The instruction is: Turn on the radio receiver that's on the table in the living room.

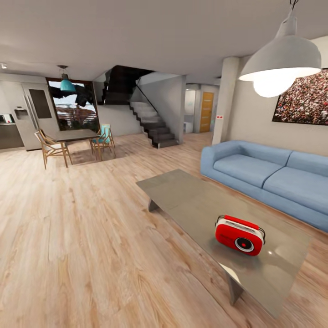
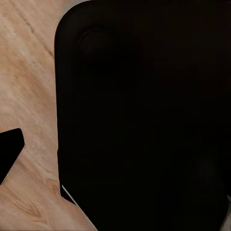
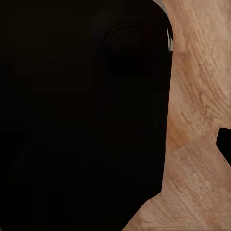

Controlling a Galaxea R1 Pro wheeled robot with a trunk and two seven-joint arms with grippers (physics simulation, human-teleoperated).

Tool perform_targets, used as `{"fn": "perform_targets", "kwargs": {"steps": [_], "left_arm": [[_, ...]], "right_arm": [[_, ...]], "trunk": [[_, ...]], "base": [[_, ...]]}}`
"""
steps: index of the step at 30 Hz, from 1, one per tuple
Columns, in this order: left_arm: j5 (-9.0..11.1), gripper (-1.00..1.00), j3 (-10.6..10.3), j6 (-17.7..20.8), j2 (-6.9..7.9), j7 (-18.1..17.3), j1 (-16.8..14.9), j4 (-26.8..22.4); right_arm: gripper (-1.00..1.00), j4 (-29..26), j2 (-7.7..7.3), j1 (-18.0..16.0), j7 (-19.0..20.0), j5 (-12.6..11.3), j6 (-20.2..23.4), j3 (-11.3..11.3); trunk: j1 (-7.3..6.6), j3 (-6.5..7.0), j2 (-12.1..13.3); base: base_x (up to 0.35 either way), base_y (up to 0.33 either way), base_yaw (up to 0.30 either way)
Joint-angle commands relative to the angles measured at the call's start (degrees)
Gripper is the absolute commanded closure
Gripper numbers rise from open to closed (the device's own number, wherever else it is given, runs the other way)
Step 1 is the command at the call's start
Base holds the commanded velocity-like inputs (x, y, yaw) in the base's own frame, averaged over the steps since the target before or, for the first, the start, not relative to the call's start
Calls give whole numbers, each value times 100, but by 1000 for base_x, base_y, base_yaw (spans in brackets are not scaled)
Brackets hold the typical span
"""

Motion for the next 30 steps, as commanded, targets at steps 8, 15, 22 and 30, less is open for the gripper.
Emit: {"fn": "perform_targets", "kwargs": {"steps": [8, 15, 22, 30], "left_arm": [[0, -100, 0, 0, -3, 0, 0, 0], [0, -100, 1, 0, 0, 0, 0, 0], [0, -100, 0, 0, 0, 0, 0, 0], [0, -100, 4, -1, -5, 0, 0, 0]], "right_arm": [[-100, 0, 0, 0, -4, 8, -8, 0], [-100, 0, 0, 0, -3, 8, -9, 0], [-100, 0, 0, 0, -4, 8, -9, 1], [-100, 0, 0, 0, -9, 1, -9, 0]], "trunk": [[0, 0, 0], [0, 0, 0], [0, 0, 0], [0, 0, 0]], "base": [[321, 85, 0], [321, 49, 0], [323, 3, -1], [323, 0, -179]]}}
